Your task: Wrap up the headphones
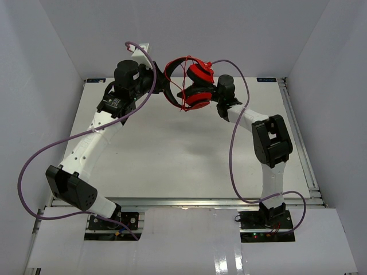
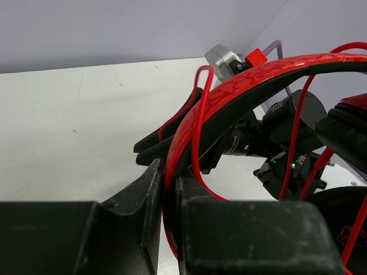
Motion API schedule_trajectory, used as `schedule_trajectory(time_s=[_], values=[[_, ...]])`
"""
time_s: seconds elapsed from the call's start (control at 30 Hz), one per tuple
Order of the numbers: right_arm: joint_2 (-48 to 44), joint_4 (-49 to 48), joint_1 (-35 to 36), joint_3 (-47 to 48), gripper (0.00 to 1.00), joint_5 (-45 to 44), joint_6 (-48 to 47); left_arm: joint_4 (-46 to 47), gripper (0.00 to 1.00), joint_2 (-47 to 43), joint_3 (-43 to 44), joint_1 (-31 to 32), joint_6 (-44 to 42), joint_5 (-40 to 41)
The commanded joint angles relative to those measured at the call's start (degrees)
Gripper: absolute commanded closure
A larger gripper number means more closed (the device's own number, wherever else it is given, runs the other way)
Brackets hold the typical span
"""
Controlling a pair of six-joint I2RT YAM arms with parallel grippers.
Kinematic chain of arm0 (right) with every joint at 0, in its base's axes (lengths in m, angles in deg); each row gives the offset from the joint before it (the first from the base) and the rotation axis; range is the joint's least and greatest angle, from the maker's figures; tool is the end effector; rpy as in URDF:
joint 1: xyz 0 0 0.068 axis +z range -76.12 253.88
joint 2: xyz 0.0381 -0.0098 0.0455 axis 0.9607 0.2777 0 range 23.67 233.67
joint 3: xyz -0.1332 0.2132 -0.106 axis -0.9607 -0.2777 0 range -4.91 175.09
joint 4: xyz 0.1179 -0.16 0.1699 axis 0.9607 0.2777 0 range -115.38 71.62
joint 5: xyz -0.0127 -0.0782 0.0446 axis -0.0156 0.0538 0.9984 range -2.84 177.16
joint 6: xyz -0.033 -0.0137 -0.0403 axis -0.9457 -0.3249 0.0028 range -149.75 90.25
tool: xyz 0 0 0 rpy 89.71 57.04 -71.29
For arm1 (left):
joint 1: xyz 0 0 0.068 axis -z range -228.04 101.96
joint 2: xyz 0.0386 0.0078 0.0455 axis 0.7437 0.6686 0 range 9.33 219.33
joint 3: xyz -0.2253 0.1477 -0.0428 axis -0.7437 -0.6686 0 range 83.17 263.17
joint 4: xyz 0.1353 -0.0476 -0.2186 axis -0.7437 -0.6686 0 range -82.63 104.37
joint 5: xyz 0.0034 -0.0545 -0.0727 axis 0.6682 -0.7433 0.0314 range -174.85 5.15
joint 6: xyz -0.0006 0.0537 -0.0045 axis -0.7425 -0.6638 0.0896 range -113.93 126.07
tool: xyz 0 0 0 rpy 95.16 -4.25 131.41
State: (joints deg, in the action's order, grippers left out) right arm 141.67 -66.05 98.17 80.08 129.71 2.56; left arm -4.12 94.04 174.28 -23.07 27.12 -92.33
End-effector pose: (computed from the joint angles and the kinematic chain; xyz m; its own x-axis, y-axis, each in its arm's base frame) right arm 0.4289 0.2200 0.2769 -0.3857 0.2580 -0.8858 -0.8374 0.3051 0.4535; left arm 0.3056 -0.1475 0.4405 -0.3688 -0.2210 -0.9029 0.4302 0.8204 -0.3766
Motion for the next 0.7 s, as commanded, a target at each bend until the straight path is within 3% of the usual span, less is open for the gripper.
schedule_trajectory(time_s=[0.0,0.13,0.5,0.67], values=[[-1.7,-3.1,-0.3,1.9,0.88,2.5,0.1,2.1,1.0,-4.2,0.6,0.0,1.3,0.3],[-4.9,-3.8,-3.2,0.7,0.92,2.5,-1.9,1.3,1.0,-4.2,0.4,0.0,0.1,1.7],[-7.0,-6.4,-14.7,13.6,0.92,1.3,6.0,-0.7,1.0,-5.0,-4.6,-0.1,-2.1,1.4],[-8.1,-8.0,-17.4,13.8,0.92,1.1,8.4,-1.3,1.0,-5.3,-6.1,-0.1,-3.0,1.9]])
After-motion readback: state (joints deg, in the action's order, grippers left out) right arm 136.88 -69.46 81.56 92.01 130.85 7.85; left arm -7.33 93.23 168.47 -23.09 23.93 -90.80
